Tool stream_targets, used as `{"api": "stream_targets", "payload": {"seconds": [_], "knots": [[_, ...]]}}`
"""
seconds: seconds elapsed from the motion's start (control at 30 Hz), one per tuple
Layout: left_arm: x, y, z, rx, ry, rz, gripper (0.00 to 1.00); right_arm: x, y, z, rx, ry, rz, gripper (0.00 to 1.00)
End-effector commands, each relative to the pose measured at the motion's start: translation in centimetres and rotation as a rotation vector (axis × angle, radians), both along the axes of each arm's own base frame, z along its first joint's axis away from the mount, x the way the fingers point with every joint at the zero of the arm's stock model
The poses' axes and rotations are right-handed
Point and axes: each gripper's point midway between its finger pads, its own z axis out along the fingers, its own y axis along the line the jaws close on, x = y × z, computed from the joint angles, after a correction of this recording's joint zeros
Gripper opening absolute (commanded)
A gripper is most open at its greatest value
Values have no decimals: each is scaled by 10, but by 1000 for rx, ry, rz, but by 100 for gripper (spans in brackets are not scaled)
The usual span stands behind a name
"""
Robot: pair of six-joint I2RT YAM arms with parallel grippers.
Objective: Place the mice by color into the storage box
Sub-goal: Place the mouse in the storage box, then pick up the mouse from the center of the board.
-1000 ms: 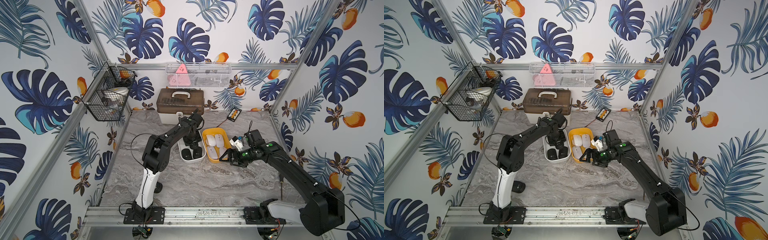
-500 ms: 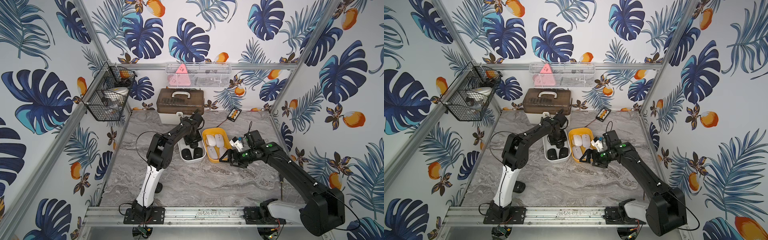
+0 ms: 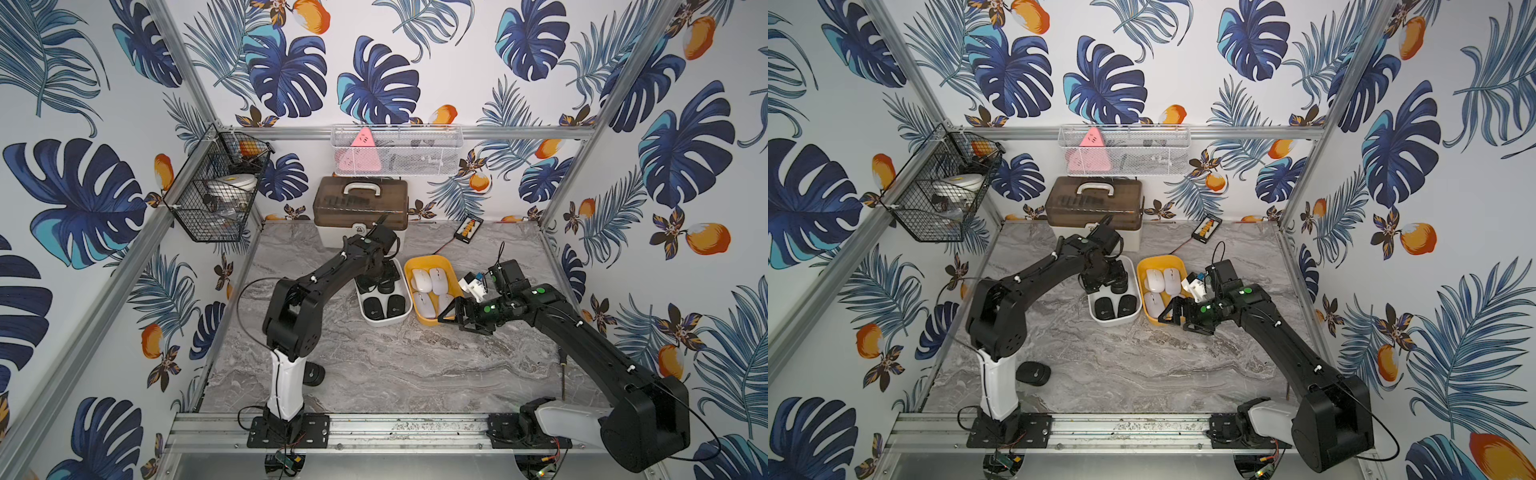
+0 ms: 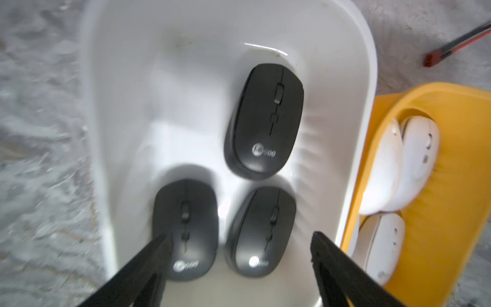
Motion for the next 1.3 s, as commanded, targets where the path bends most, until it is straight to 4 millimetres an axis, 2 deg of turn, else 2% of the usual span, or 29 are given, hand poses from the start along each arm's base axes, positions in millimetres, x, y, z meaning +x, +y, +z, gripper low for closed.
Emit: {"api": "stream_targets", "payload": {"seconds": [0.0,0.1,0.23,0.37,0.5,0.73,1.03,1.27], "knots": [[-43,26,10,-10,37,88,87,2,3,5,24,-18,-1,100],[-99,53,5,-25,90,183,88,2,4,4,27,-17,3,100],[-168,78,-12,-76,162,330,89,2,4,3,27,-16,8,100],[-213,106,-23,-46,184,473,89,2,5,2,32,-17,14,100],[-245,134,-37,71,256,608,95,2,6,2,36,-16,18,100],[-247,154,-42,184,241,724,98,1,6,2,31,-17,24,100],[-256,160,-68,205,277,810,98,1,6,1,28,-15,25,100],[-250,163,-84,189,272,830,96,3,7,0,35,-8,23,100]]}}
